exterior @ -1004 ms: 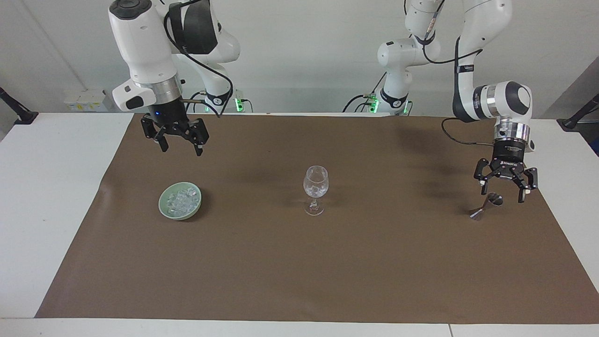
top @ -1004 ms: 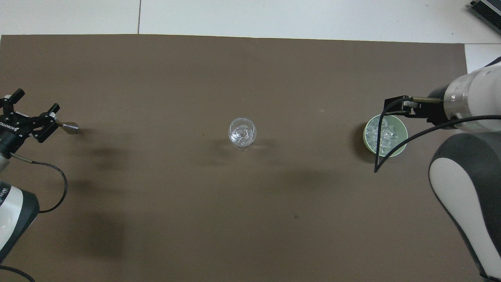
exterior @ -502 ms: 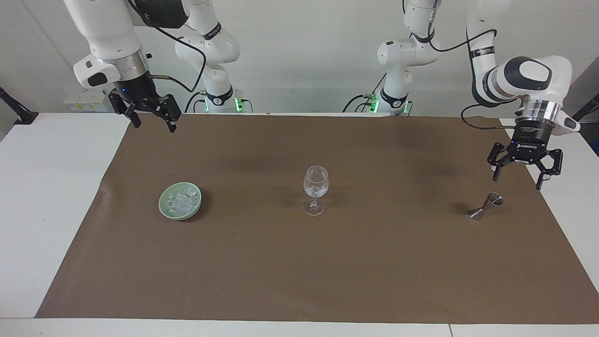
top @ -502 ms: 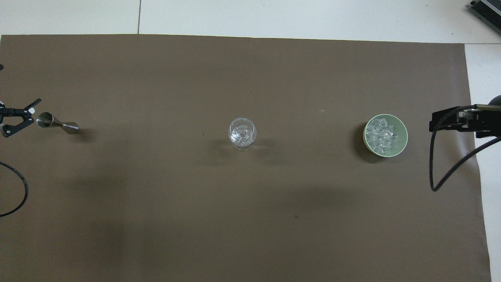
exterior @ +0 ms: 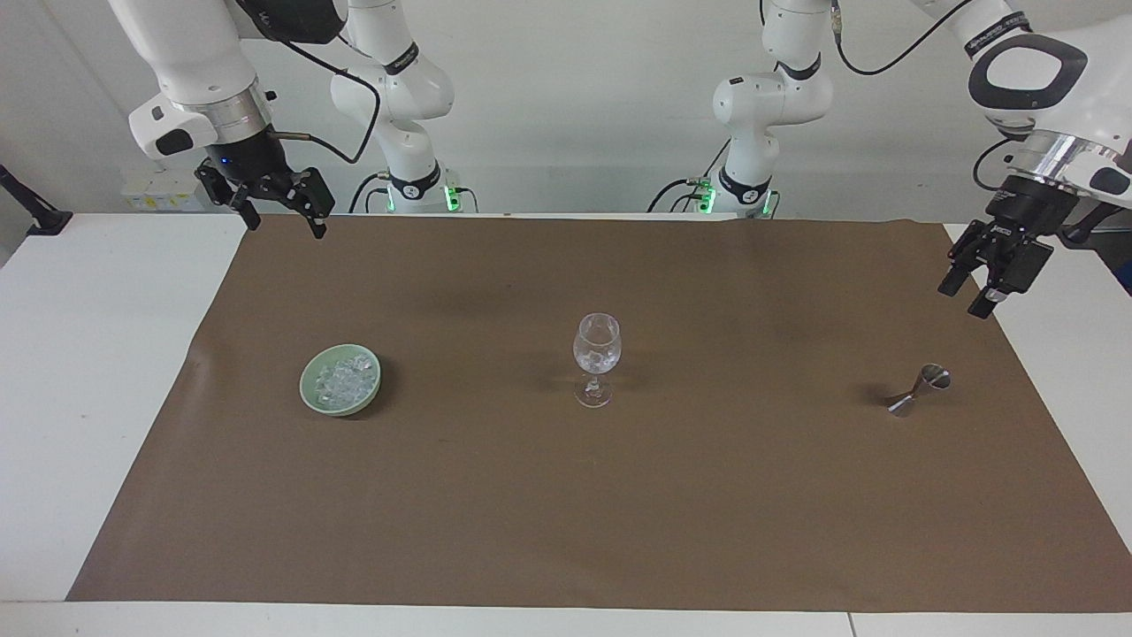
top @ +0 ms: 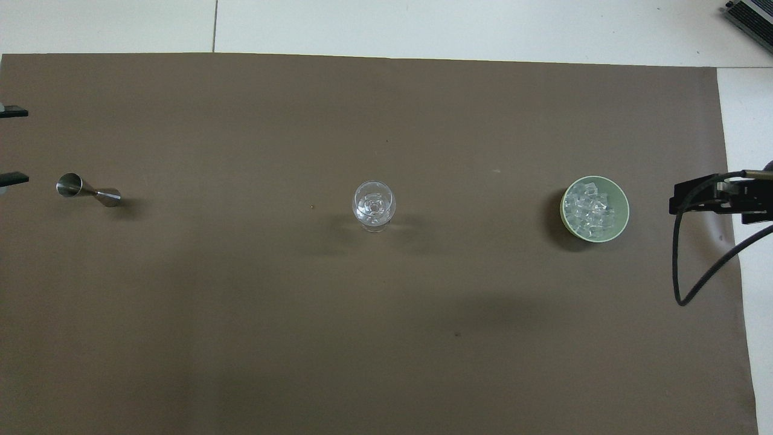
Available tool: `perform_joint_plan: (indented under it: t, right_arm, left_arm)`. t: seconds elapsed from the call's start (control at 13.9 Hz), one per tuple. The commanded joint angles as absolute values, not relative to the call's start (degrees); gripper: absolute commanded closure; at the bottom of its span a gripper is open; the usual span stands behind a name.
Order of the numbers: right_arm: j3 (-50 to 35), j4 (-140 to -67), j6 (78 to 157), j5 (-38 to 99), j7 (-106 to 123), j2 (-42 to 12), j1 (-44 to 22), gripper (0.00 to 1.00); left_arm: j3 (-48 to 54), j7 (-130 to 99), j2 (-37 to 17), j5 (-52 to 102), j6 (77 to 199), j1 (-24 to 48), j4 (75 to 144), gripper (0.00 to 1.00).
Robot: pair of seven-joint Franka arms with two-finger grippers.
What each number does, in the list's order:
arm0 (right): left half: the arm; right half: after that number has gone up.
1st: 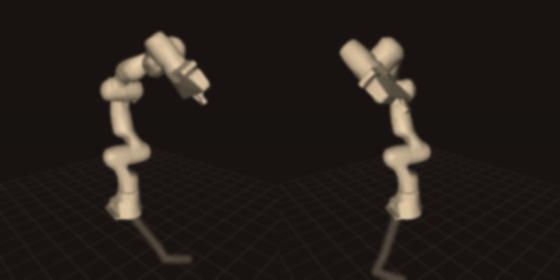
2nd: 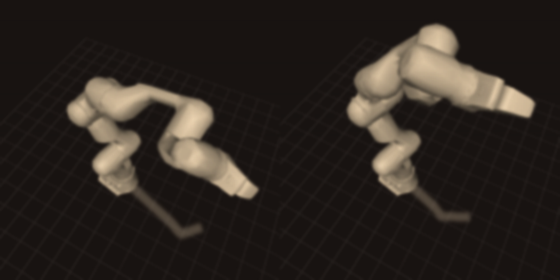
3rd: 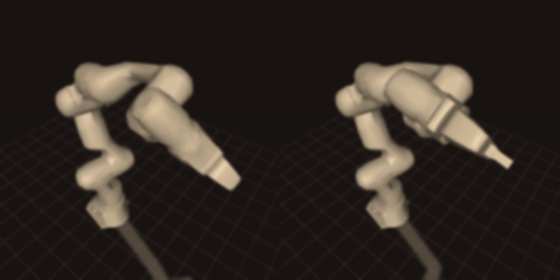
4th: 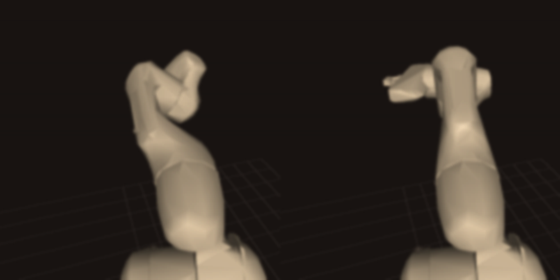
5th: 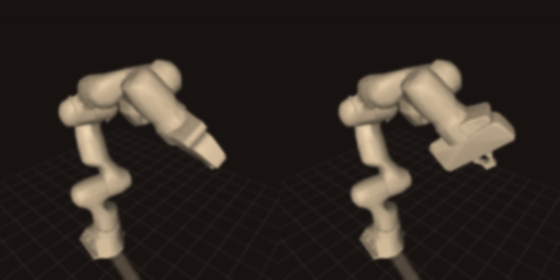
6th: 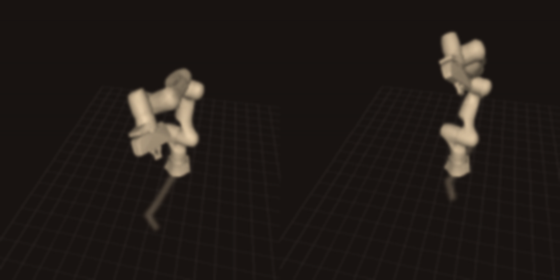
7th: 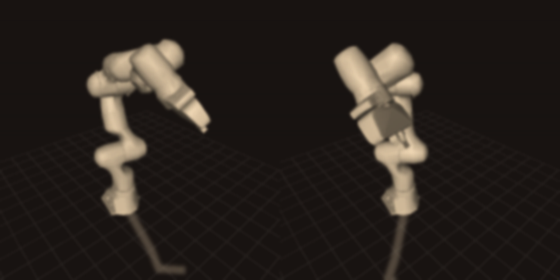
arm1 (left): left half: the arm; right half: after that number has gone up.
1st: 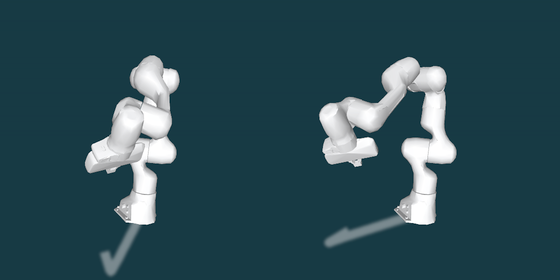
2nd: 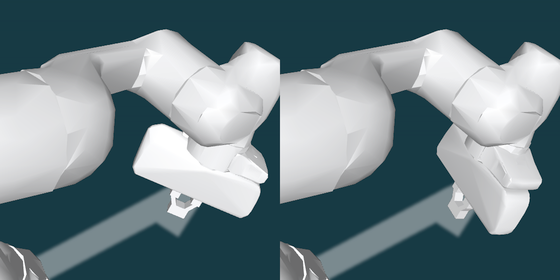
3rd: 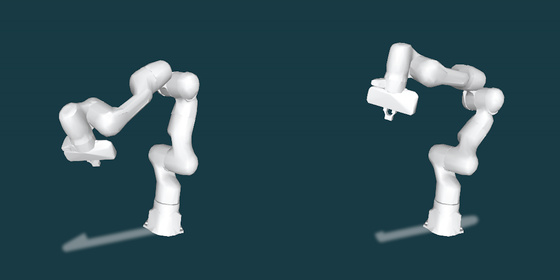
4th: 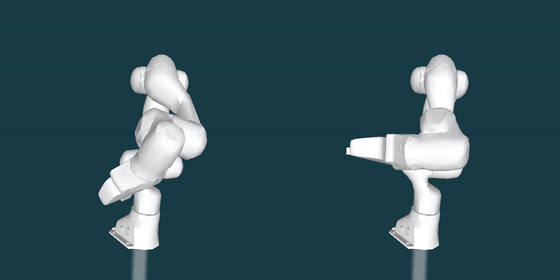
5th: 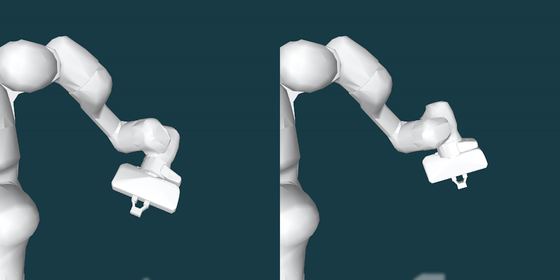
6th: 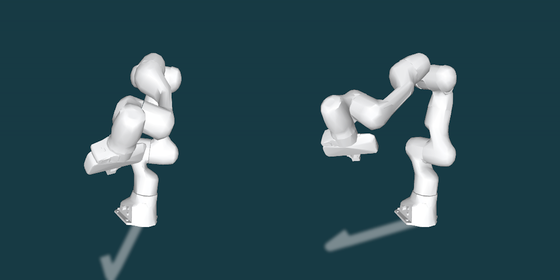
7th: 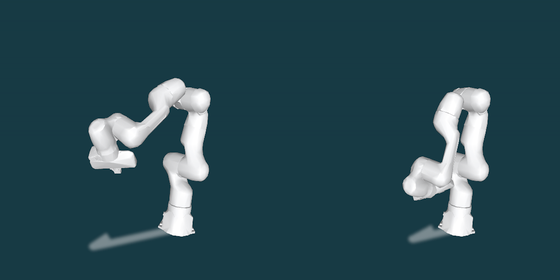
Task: Pour wine and add ice with both arms
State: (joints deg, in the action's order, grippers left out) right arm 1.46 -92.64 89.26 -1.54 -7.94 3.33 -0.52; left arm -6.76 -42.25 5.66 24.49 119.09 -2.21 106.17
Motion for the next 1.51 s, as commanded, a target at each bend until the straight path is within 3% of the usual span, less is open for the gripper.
perform_joint_plan:
  t: [0.0,0.5,1.43]
  right_arm:
    - [1.3,-93.0,88.3,-0.8,-6.4,4.2,-0.1,0.00]
    - [1.5,-92.3,87.0,1.7,-6.9,4.5,-0.2,0.00]
    - [1.7,-92.8,86.6,0.8,-6.9,5.4,-0.2,0.00]
  left_arm:
    - [-7.2,-40.9,4.5,14.5,109.9,1.0,100.0,0.00]
    - [-7.3,-36.2,4.4,8.1,94.0,3.0,93.9,0.00]
    - [-5.4,-34.5,4.3,-0.1,91.6,5.5,91.1,0.00]
